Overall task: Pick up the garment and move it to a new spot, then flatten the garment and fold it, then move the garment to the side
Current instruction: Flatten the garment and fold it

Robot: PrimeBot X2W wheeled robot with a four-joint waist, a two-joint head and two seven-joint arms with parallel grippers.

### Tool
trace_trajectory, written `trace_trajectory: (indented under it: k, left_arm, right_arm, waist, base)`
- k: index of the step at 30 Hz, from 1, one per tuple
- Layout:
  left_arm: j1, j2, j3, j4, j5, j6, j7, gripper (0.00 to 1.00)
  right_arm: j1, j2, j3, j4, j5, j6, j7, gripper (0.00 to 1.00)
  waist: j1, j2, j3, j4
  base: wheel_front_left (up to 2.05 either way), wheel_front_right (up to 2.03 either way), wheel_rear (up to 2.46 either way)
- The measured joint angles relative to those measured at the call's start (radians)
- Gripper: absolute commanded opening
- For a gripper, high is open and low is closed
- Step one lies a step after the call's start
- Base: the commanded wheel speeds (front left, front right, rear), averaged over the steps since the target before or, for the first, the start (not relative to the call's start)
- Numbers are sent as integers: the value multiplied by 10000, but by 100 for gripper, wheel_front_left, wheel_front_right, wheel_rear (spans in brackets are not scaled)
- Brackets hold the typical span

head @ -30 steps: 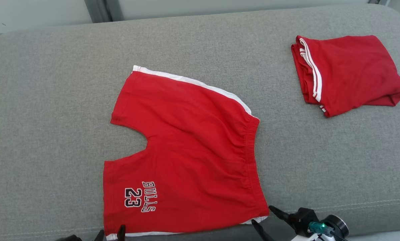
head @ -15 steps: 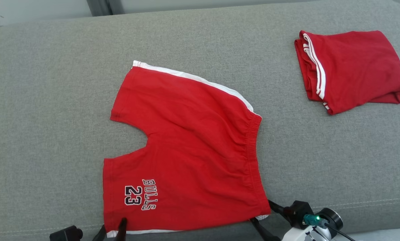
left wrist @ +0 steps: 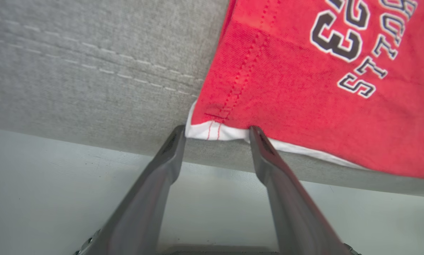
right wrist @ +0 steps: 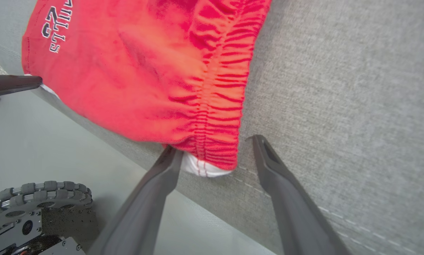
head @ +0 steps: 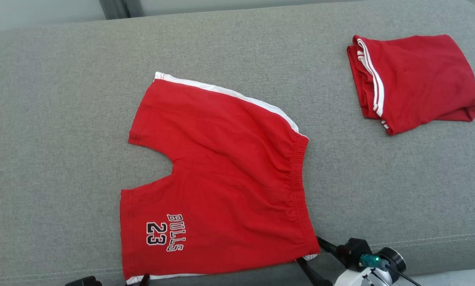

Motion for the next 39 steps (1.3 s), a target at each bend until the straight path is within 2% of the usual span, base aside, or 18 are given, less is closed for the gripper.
trace_trajectory:
  k: [2,3,5,6,7,8,10,12,15,22,27,33,39]
  left_arm:
    - [-58,0,8,73,-35,-6,-4,60]
    - [-84,0,8,92,-38,-12,-13,49]
    - [-124,-2,6,128,-40,-15,-35,37]
    - [-133,-2,4,150,-52,-38,-50,22]
    - [-143,-2,2,169,-79,-88,-77,0]
    - [-168,-2,-6,194,-105,-100,-92,0]
    - [-242,-4,-42,244,-111,-102,-90,0]
    - [-260,-4,-54,278,-128,-132,-102,0]
    - [-262,-10,-40,290,-364,-146,-123,0]
    - [-262,-17,-17,211,-623,-178,-238,0]
    - [-265,6,176,-483,-790,-186,-493,0]
    - [-193,343,410,-1486,-1187,-188,-571,0]
    - [575,709,631,-2700,-1404,-188,-497,0]
  right_arm:
    - [-39,15,10,71,2,0,-2,100]
    - [-55,31,8,105,21,0,-15,100]
    - [-78,75,-10,192,65,0,-86,98]
    - [-98,90,-15,224,94,0,-88,84]
    - [-134,92,-15,267,96,0,-88,62]
    - [-177,90,-15,313,96,0,-90,41]
    - [-236,88,-27,376,102,0,-102,16]
    - [-292,117,0,435,104,4,-102,4]
    - [-327,150,50,543,105,4,-178,0]
    - [-341,146,282,690,192,4,-267,0]
    - [-180,40,539,564,435,10,-267,0]
    - [364,-278,1517,-384,1450,15,-2,0]
    - [424,-867,1331,-1507,2061,15,50,0]
  waist:
    - [0,0,-4,14]
    - [0,0,-3,20]
    - [0,0,-1,29]
    - [0,0,-2,31]
    - [0,0,-3,31]
    - [0,0,-5,31]
    - [0,0,-13,29]
    - [0,0,-28,27]
    - [0,0,-58,24]
    - [0,0,-171,39]
    - [0,0,-299,74]
    - [0,0,-486,51]
    - [0,0,-610,-93]
  base:
    - [0,0,0]
    - [0,0,0]
    - [0,0,0]
    - [0,0,0]
    - [0,0,0]
    - [0,0,0]
    - [0,0,0]
    - [0,0,0]
    - [0,0,0]
    - [0,0,0]
    - [0,0,0]
    - [0,0,0]
    - [0,0,0]
